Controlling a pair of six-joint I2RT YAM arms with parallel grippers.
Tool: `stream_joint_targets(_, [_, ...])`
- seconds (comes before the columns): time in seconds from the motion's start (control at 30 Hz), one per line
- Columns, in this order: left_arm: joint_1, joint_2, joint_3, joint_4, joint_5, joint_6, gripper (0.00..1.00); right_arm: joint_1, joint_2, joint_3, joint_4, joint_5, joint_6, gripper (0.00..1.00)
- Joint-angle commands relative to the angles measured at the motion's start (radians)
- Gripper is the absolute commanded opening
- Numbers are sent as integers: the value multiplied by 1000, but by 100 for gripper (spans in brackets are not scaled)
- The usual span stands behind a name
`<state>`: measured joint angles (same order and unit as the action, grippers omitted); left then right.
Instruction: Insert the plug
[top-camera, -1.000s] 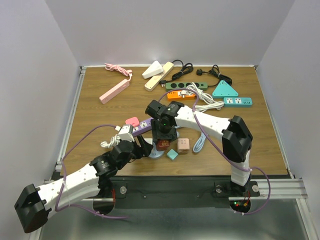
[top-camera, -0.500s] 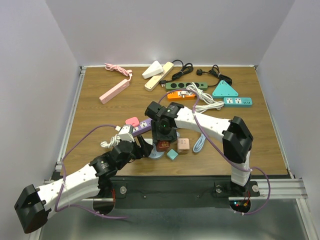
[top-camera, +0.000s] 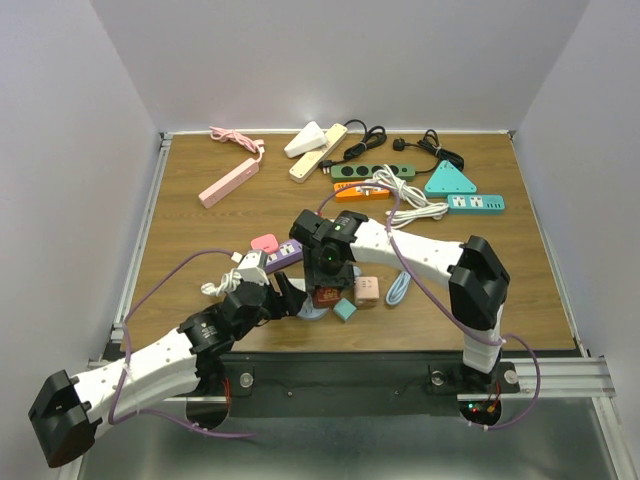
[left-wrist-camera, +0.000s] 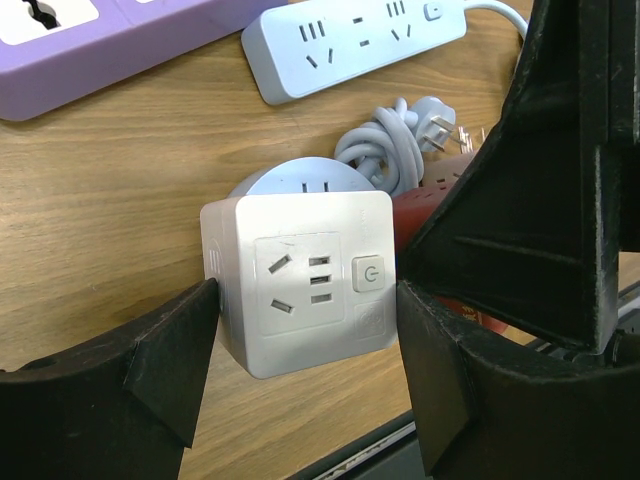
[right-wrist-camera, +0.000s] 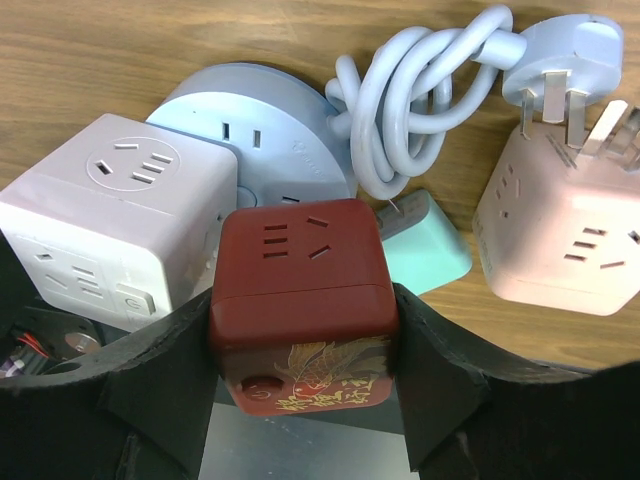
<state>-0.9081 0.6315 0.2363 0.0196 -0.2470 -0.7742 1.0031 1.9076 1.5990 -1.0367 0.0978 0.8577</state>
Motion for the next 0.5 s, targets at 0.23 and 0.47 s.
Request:
stream_joint_targets(0.23, [-8,-38,-15,29,52,3,43,9,2,-42,-63,111,55,0])
stream_joint_targets(0.47, [-9,-46,-20,33,58,6,42,9,10,-57,-60,140,93,0])
